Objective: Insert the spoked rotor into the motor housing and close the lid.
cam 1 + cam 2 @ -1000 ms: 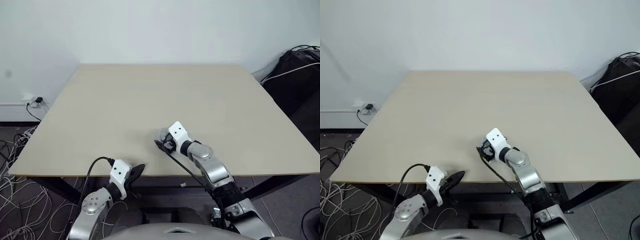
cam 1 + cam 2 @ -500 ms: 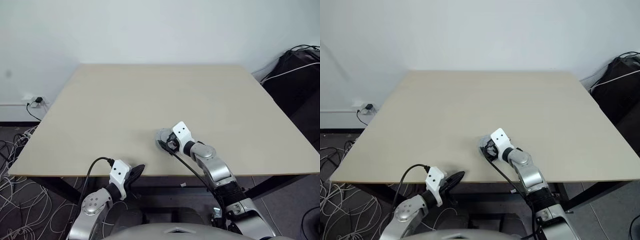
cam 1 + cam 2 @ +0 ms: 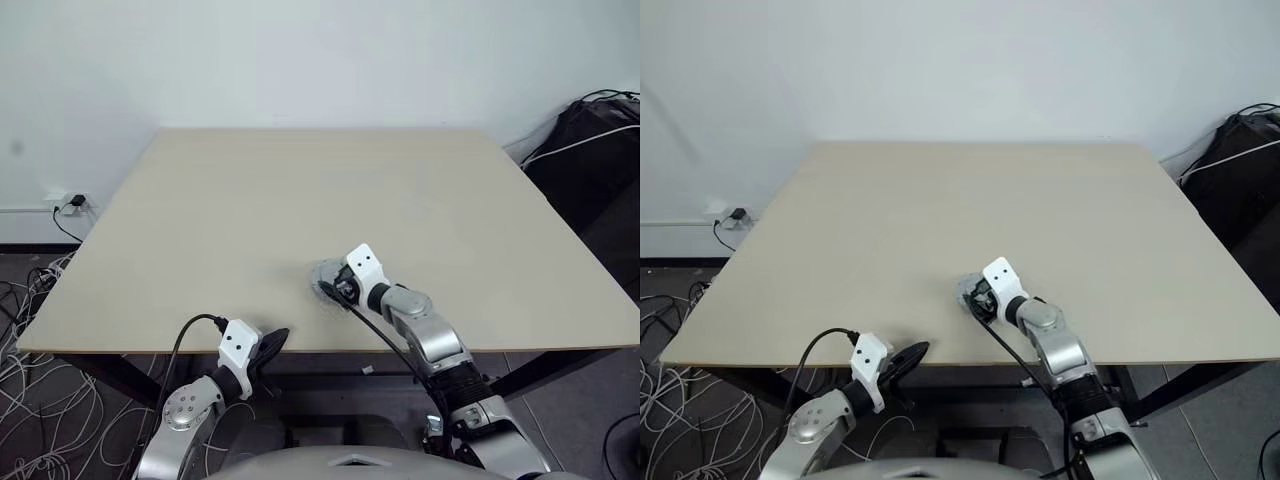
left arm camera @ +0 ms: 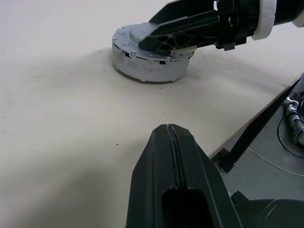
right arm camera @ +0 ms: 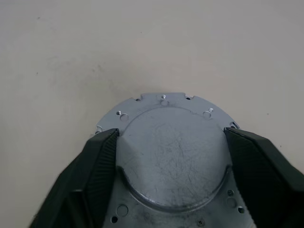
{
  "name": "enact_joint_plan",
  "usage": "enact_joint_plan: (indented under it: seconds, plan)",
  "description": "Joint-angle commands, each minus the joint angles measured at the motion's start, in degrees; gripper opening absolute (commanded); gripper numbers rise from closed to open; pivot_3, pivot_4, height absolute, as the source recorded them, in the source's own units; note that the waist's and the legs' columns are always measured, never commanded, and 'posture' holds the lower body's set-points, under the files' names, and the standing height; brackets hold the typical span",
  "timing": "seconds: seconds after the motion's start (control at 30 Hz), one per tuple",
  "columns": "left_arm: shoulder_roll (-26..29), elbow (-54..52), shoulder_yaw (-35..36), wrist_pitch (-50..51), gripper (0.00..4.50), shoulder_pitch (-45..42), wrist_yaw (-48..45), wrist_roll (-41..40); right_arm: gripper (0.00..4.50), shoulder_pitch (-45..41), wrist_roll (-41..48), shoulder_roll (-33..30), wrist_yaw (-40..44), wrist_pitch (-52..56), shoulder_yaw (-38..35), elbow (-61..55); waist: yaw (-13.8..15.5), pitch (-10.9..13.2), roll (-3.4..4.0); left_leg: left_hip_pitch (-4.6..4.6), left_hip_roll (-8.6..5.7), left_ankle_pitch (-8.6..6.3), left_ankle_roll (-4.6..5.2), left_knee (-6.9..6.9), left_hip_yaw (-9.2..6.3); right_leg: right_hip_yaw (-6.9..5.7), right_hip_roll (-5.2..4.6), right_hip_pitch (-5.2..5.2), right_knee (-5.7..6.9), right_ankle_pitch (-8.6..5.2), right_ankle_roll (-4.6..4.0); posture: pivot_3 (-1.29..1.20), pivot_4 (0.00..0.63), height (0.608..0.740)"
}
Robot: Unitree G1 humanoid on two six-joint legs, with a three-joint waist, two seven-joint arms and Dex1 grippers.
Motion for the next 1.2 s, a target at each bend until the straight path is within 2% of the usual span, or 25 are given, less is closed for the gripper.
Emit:
enact_joint_plan:
  seconds: [0.03,0.6,1.07,1.2]
  plan:
    - [-0.2,-0.5,0.3,-1.3,0.0,-0.5,-0.3,-0.6,3.2,-0.9,0.5,0.2,0.3,1.1,-0.4,-0.7,0.0,0.0,0.01,0.0,0.0,0.0,0.0,0.0,0.0,0.0,0.0,0.0,0.0,0.0,0.0,0.0,0.0,0.74]
    - [-0.3,1.0,0.3,-2.7,0.0,-0.7,-0.5,-0.6,3.2,-2.2,-1.4,-2.1,2.2,3.4,2.3,-1.8,0.0,0.0,0.02,0.0,0.0,-0.01,0.01,-0.02,0.0,0.0,-0.02,-0.01,-0.01,0.0,-0.01,0.0,0.0,0.74]
    - [-0.3,1.2,0.4,-2.9,0.0,-0.4,-0.5,-0.6,3.2,-3.4,0.2,1.6,-3.8,10.1,-1.9,-0.3,-0.1,-0.1,0.1,0.01,0.0,-0.01,0.01,-0.02,0.01,0.0,-0.03,-0.01,0.01,0.0,-0.01,0.0,0.0,0.74]
    - [-0.3,1.2,0.4,-2.8,0.0,-0.6,-0.5,-0.7,3.2,-3.7,-0.7,1.1,-3.9,11.2,-0.9,-0.7,0.0,-0.2,0.19,0.01,-0.01,-0.01,0.01,-0.02,0.01,0.0,-0.04,-0.01,0.01,0.0,-0.01,0.0,0.0,0.74]
